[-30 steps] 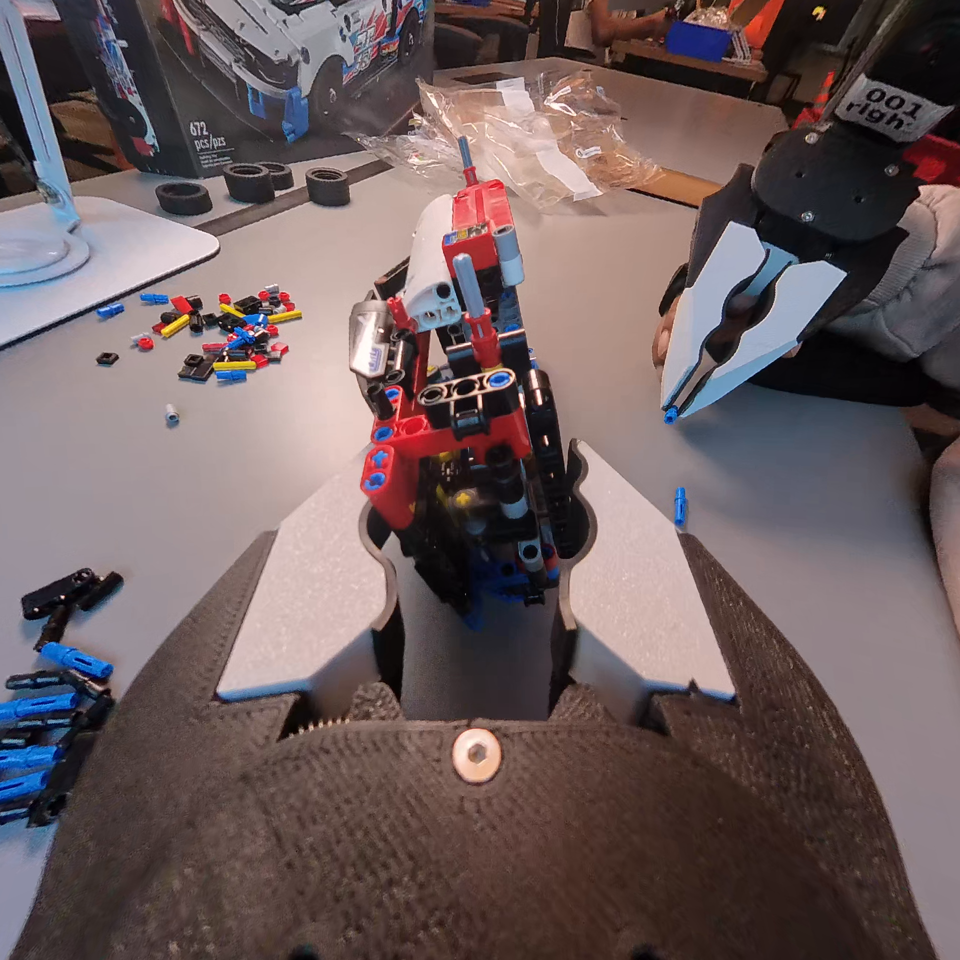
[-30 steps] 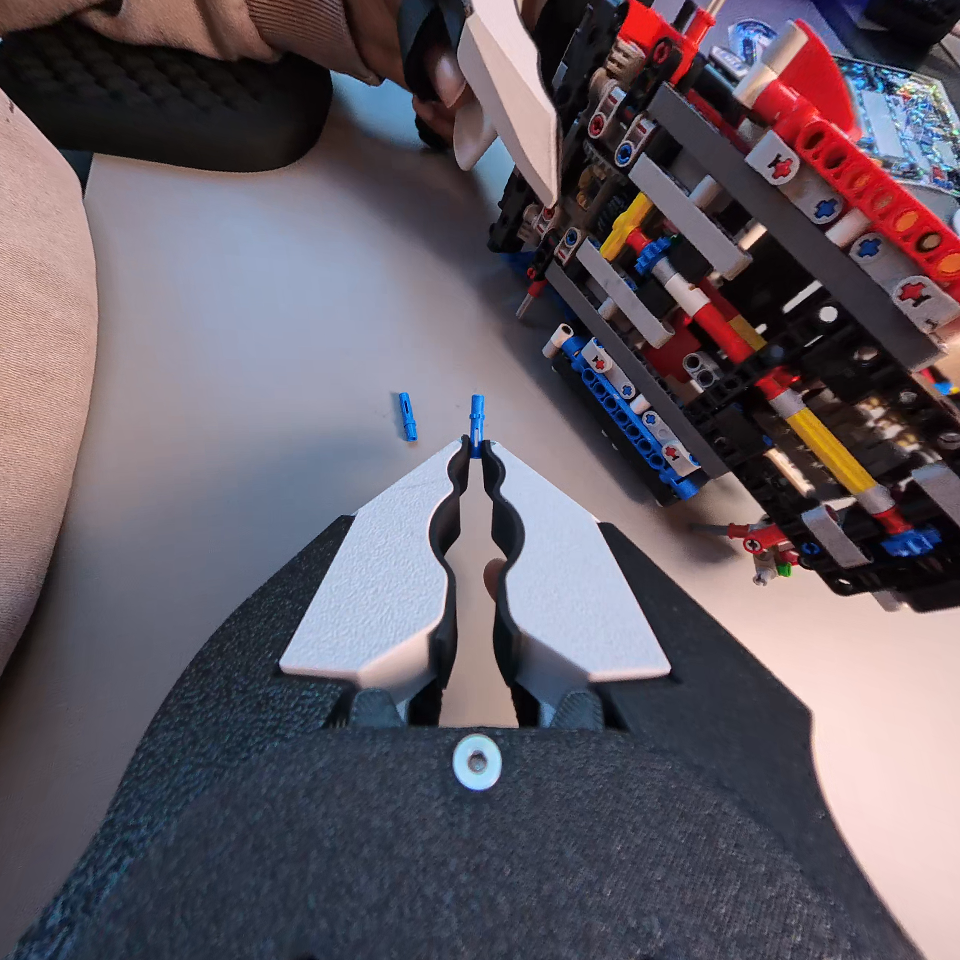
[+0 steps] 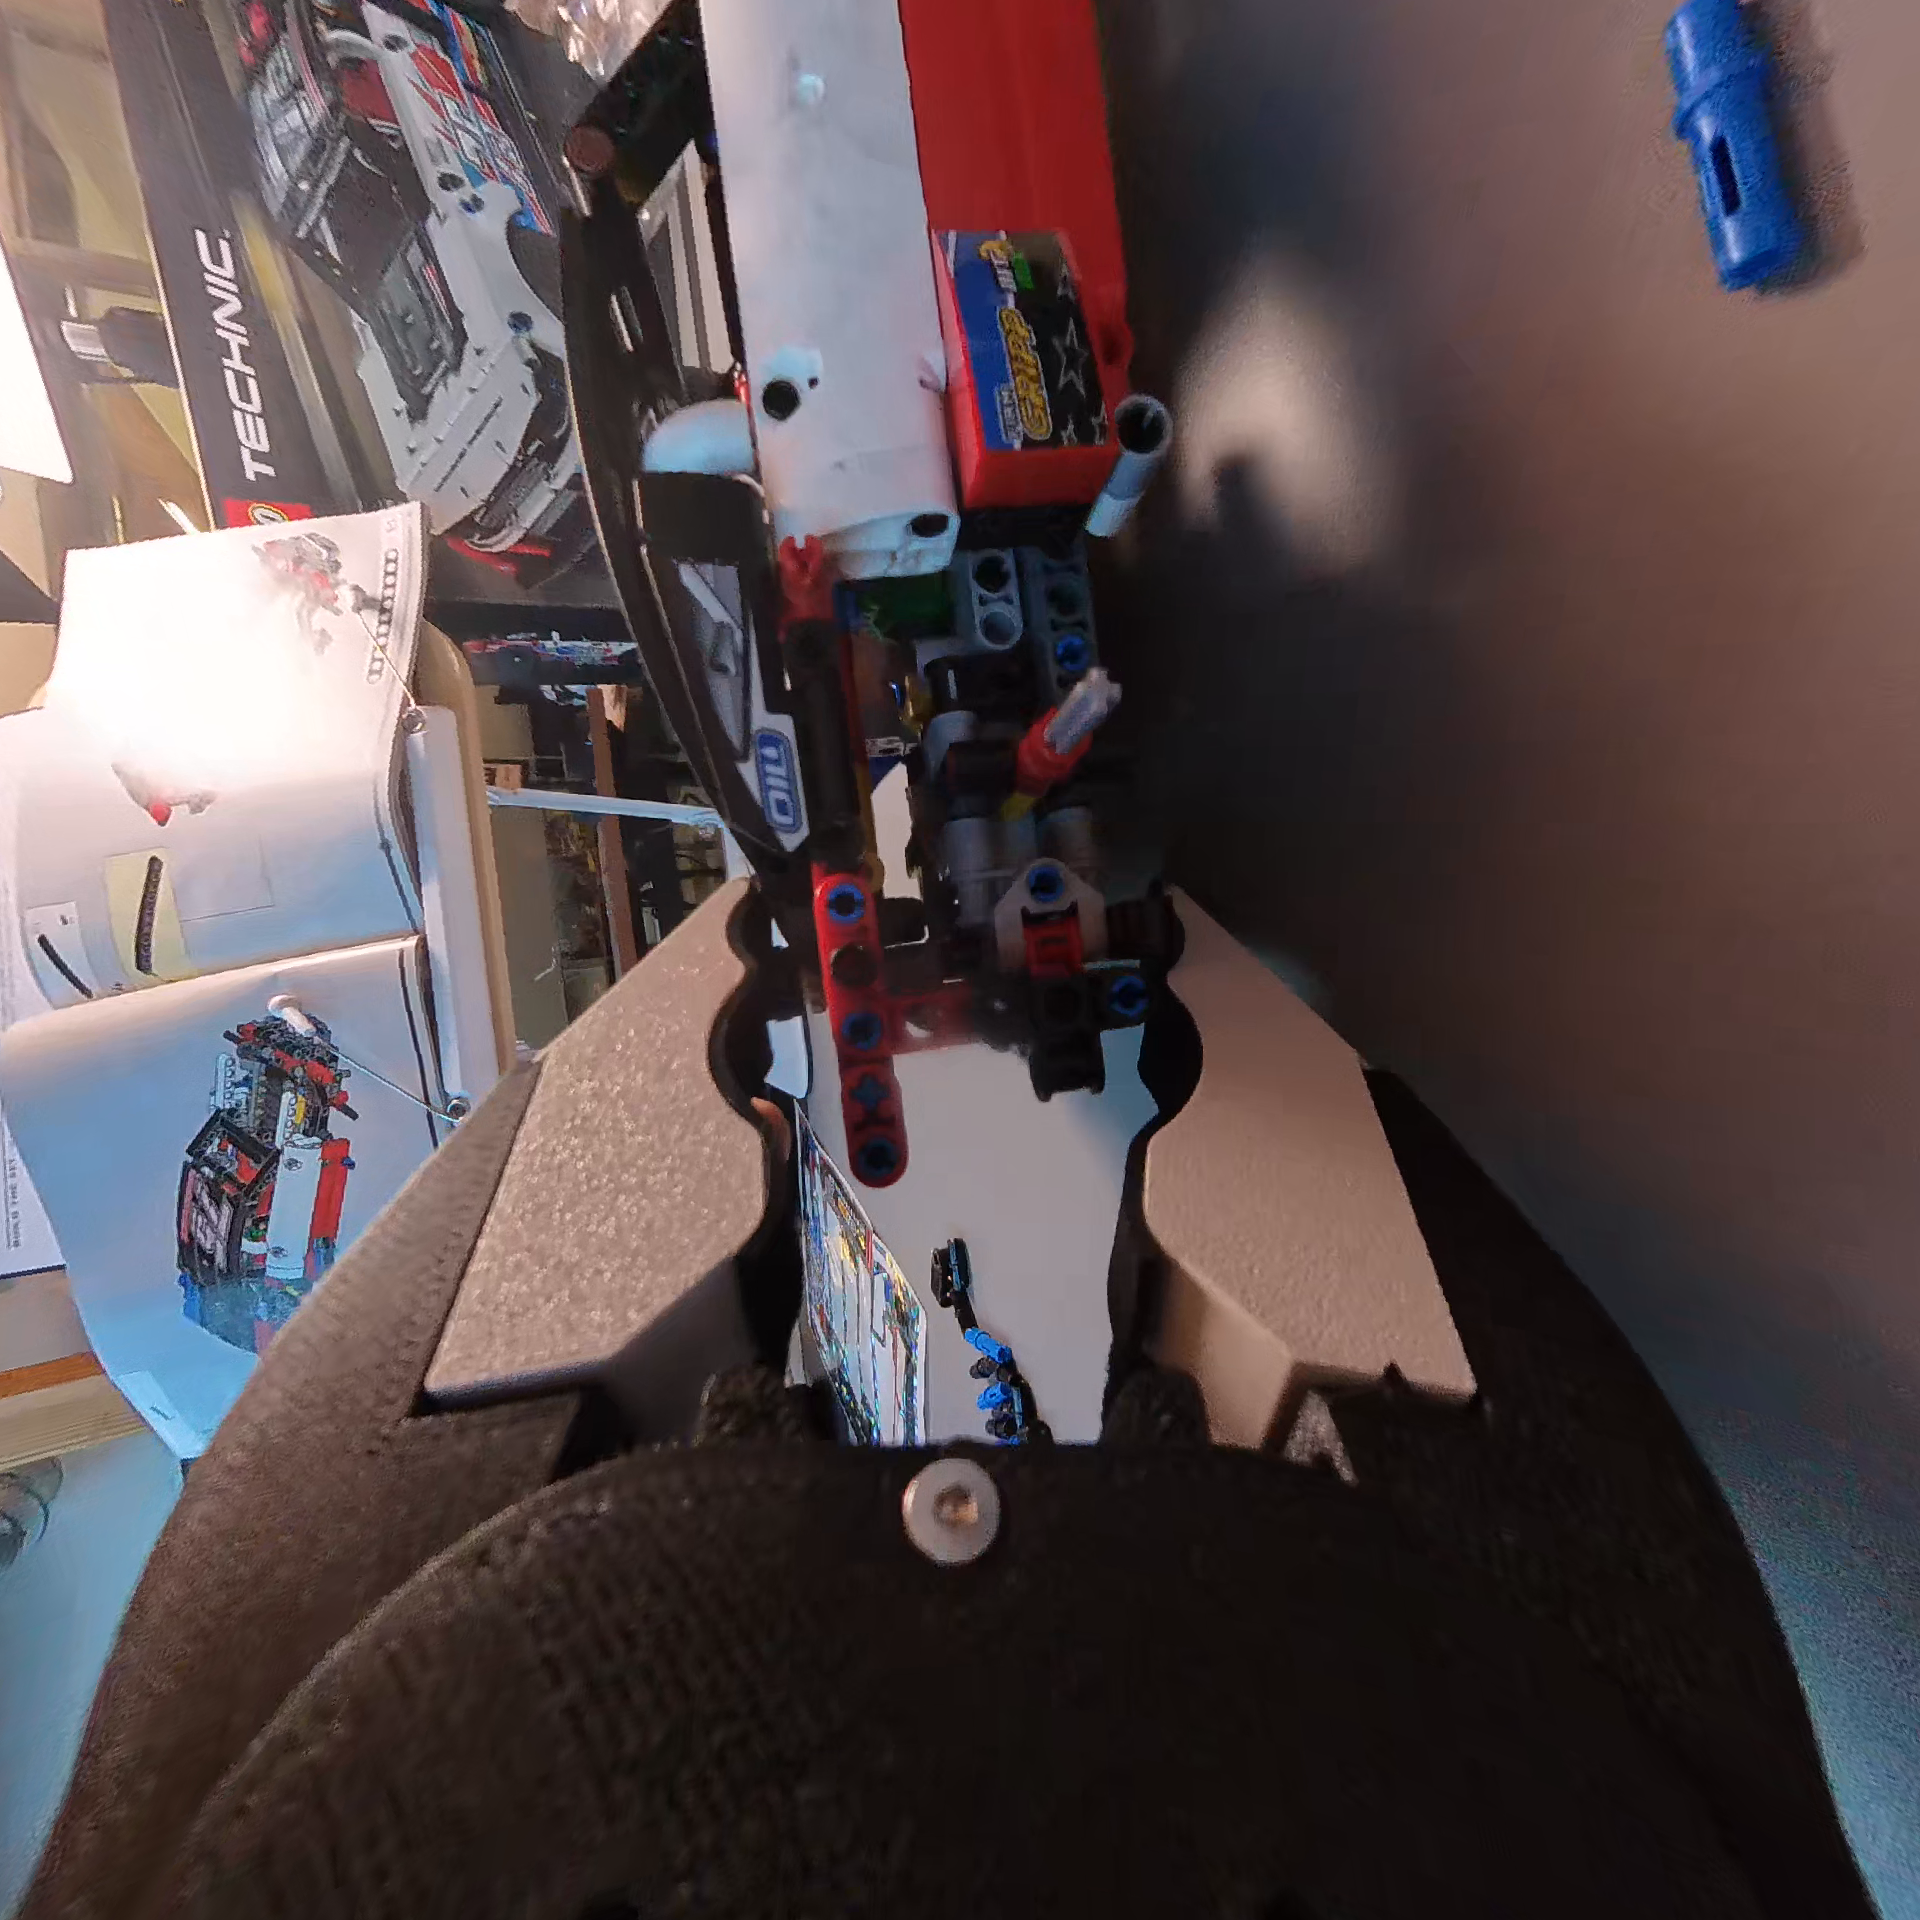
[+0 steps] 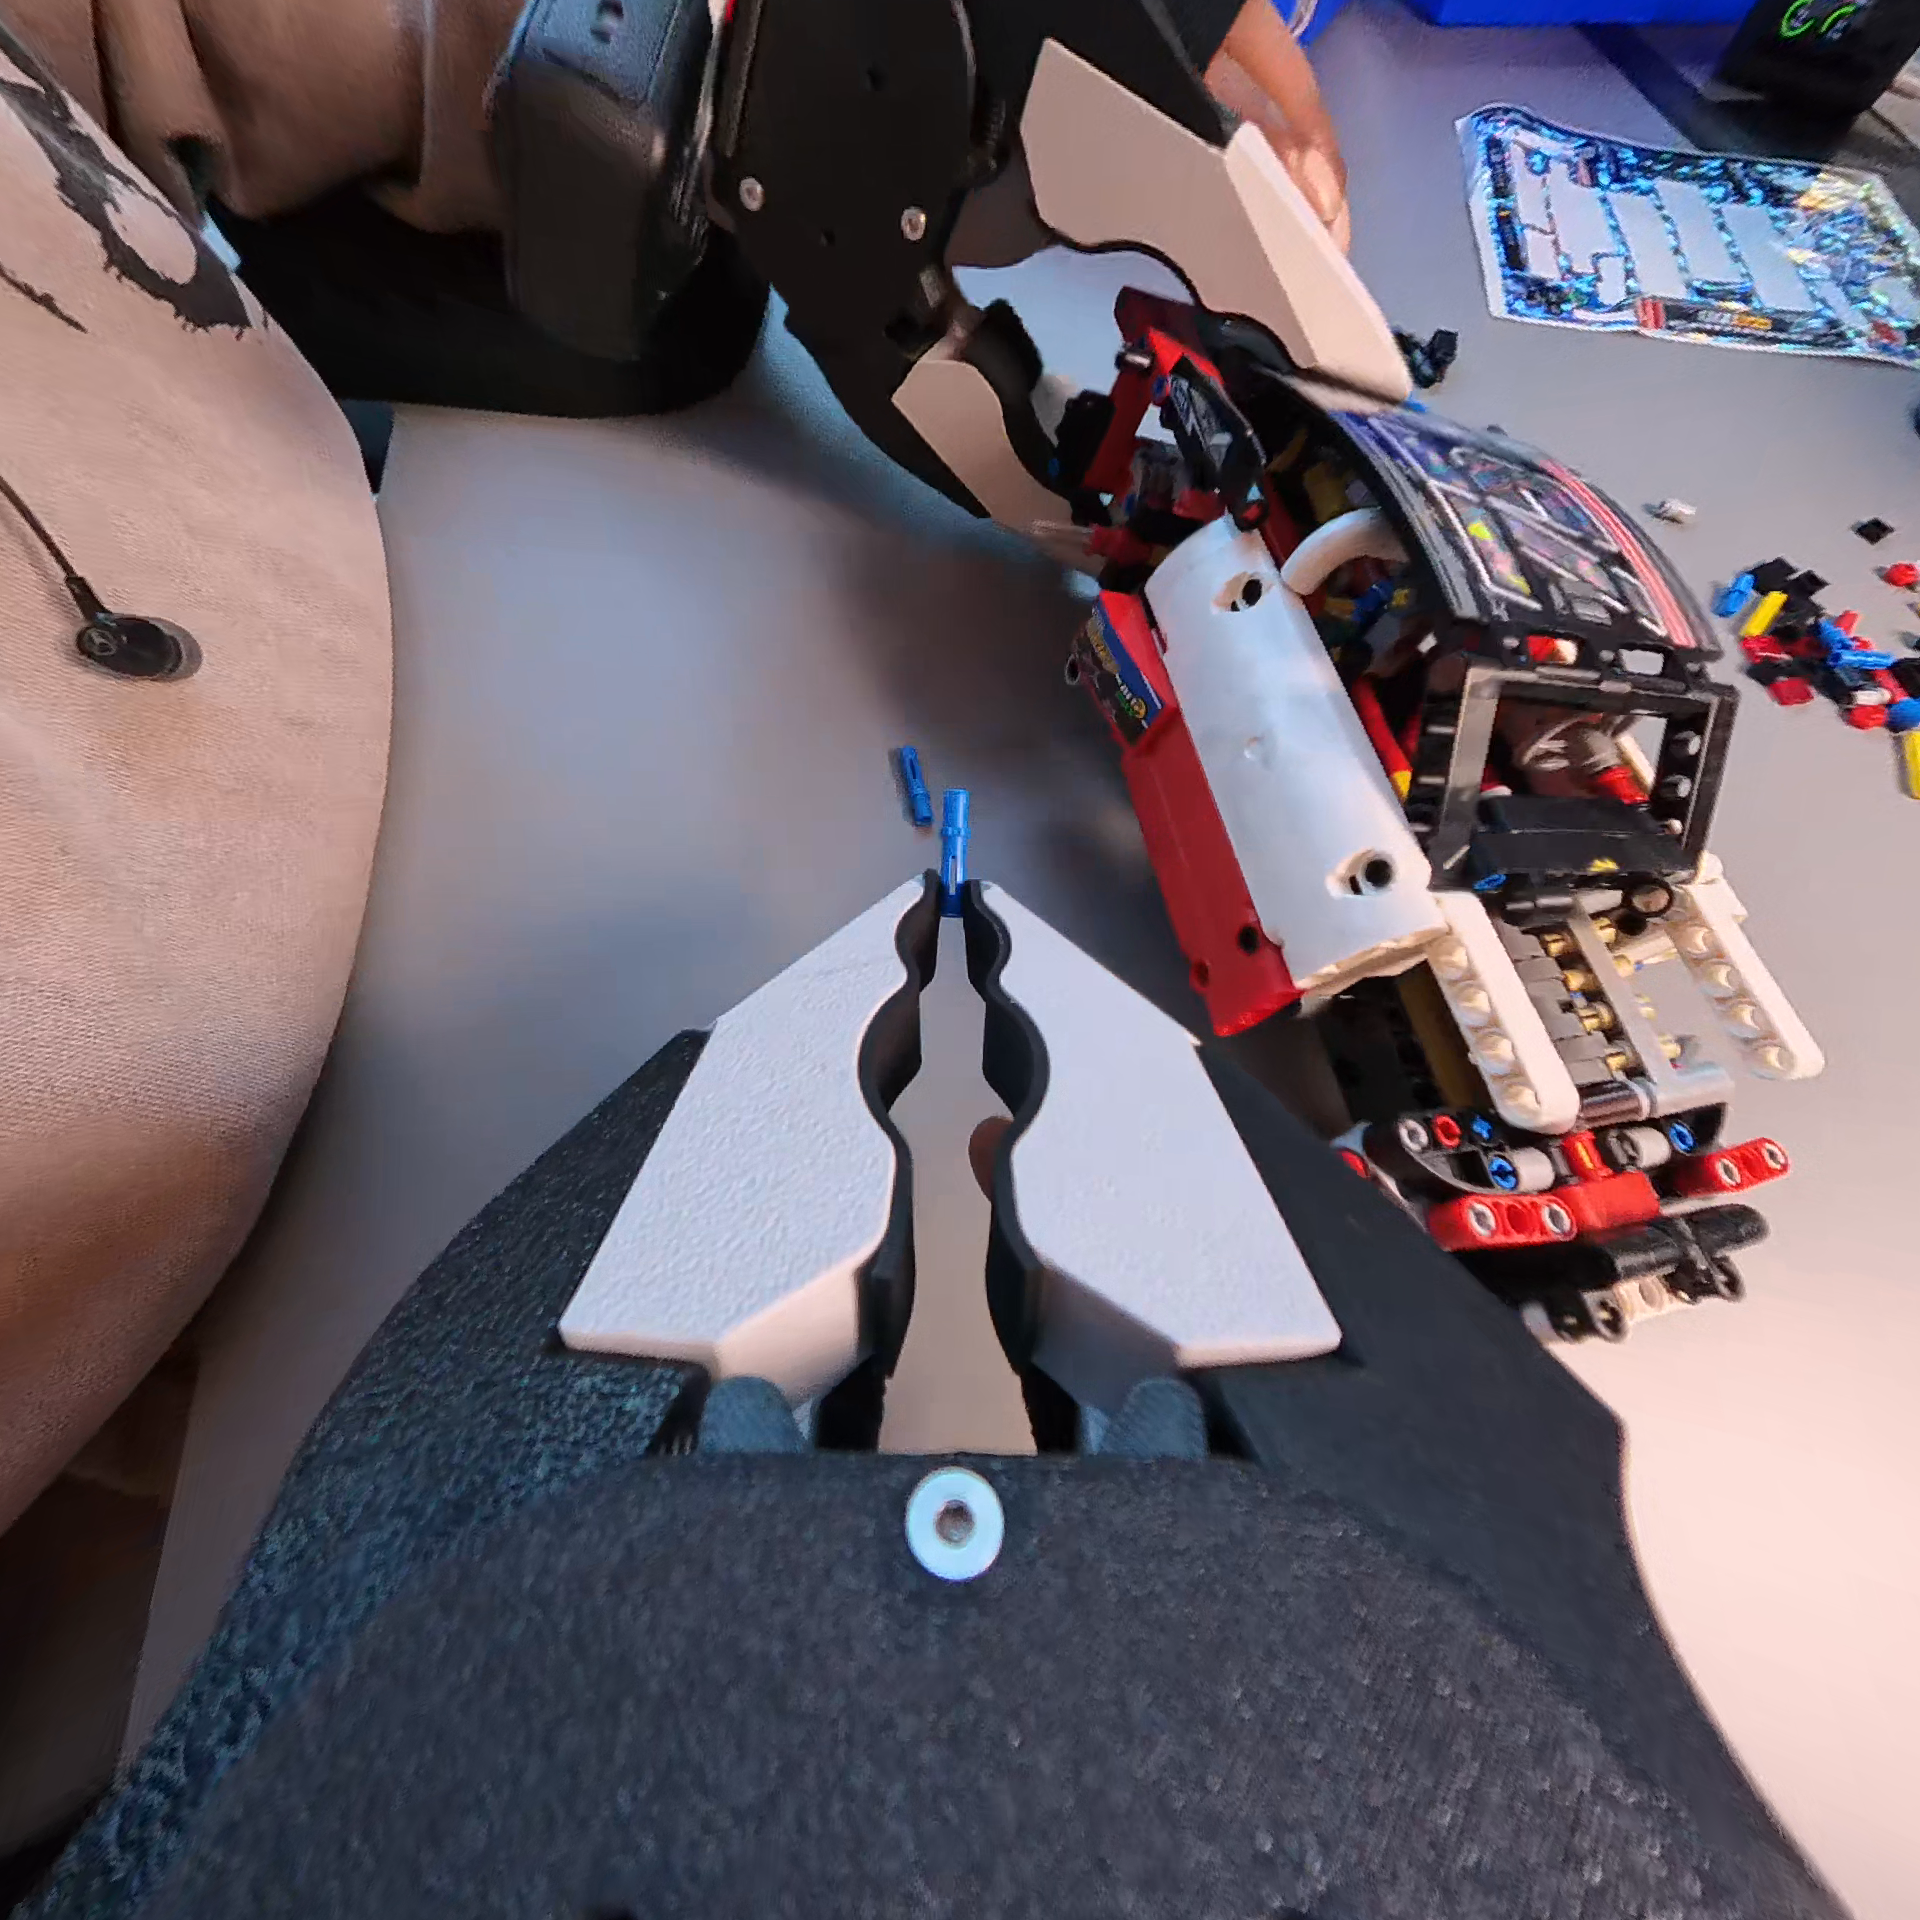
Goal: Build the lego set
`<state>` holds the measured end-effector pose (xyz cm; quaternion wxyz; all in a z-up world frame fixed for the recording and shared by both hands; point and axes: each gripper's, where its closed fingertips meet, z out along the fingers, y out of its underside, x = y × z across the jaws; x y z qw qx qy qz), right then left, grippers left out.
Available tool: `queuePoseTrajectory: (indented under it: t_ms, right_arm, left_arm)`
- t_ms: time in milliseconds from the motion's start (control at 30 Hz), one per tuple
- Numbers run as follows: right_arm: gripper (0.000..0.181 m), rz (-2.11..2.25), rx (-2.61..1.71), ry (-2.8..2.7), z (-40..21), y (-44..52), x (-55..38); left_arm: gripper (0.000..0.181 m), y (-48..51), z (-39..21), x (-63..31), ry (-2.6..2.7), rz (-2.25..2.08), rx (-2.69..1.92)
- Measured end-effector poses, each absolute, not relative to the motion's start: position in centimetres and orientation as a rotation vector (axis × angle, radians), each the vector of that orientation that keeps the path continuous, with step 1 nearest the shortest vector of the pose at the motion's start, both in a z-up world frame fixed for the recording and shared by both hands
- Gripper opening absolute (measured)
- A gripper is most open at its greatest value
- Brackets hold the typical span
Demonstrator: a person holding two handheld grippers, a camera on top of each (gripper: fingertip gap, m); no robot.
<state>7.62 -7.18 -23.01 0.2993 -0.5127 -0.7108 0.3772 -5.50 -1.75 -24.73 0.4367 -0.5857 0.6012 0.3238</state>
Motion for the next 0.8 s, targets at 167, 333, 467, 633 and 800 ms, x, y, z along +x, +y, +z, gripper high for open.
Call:
queuePoseTrajectory:
  t_ms: [167,333,467,633,800]
  right_arm:
    - [0.002,0.972,-1.389,-1.821,-22.3,-6.1,7.9]
    - [0.002,0.981,-1.4,-1.79,-22.2,-6.3,8.9]
    - [0.002,1.005,-1.389,-1.755,-21.8,-6.6,9.1]
    - [0.002,1.003,-1.391,-1.7,-21.0,-6.5,9.7]
    - [0.002,1.021,-1.428,-1.544,-19.6,-5.3,10.2]
  left_arm:
    - [0.072,-2.3,-24.7,-4.3,1.6,0.875,-1.442]
    - [0.073,-4.7,-25.3,-3.8,1.791,0.785,-1.527]
    - [0.073,-6.0,-25.6,-2.9,1.791,0.484,-1.645]
    - [0.072,-4.9,-25.5,-2.3,1.65,0.42,-1.72]
    - [0.08,-4.6,-25.0,-2.4,1.499,0.401,-1.786]
